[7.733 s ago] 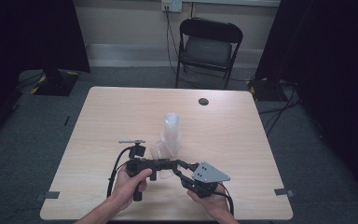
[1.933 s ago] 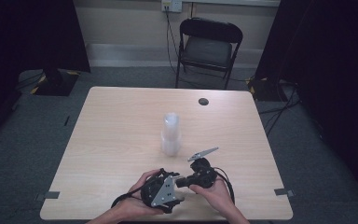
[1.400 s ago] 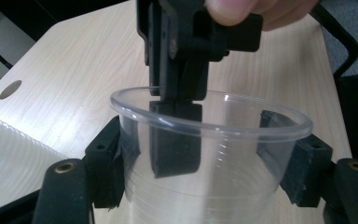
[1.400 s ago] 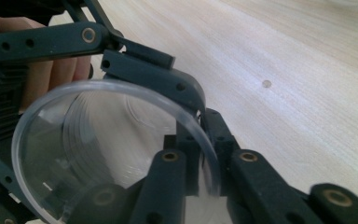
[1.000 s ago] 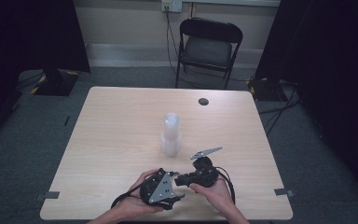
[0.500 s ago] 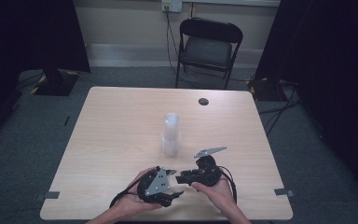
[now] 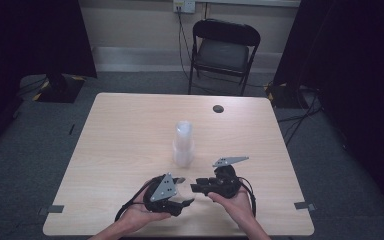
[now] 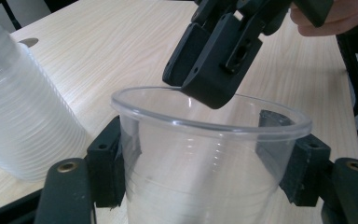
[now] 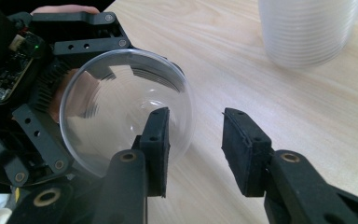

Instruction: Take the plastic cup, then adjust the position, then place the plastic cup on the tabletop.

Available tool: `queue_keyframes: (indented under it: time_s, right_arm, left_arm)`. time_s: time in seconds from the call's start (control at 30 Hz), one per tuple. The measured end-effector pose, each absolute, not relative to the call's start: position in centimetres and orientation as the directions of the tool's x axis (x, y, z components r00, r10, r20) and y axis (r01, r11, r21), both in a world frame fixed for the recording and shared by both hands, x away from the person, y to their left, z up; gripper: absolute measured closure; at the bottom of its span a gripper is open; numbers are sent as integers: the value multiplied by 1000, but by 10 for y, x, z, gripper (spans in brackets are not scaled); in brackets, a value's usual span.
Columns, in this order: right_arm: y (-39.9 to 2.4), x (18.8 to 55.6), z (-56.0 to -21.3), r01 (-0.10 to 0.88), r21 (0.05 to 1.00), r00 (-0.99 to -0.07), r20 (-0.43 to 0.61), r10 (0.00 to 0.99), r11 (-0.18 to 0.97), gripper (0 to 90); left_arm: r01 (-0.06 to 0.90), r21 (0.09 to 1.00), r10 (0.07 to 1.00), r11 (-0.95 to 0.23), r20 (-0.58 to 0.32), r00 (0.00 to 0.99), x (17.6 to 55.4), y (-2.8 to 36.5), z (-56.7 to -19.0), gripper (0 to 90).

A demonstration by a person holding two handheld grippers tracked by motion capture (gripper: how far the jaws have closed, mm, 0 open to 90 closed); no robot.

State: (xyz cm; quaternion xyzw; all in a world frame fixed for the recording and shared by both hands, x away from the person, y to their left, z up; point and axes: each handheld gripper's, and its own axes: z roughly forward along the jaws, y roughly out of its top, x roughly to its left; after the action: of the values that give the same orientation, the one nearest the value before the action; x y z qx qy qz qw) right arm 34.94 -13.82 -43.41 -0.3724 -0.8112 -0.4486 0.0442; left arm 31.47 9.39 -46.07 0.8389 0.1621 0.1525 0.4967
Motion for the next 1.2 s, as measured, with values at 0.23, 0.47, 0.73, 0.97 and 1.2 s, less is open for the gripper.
queue_keyframes:
  time_s: [0.23,0.47,0.73,0.97,1.2]
  right_arm:
    - [-143,348,-429,613,740,-729,395,560,277,605]
    - [-150,347,-425,596,767,-728,391,562,238,589]
    - [-157,347,-422,579,789,-714,370,594,204,586]
    - [-158,349,-423,580,787,-706,358,610,209,574]
    - [-163,348,-427,578,789,-696,342,631,209,558]
  left_arm:
    - [158,891,464,-426,65,883,319,102,-458,310]
    - [212,906,512,-366,6,859,324,109,-455,312]
    - [256,918,563,-302,-45,825,331,120,-452,313]
    - [300,921,594,-249,-100,798,335,129,-450,313]
    - [334,924,647,-184,-142,749,339,144,-446,313]
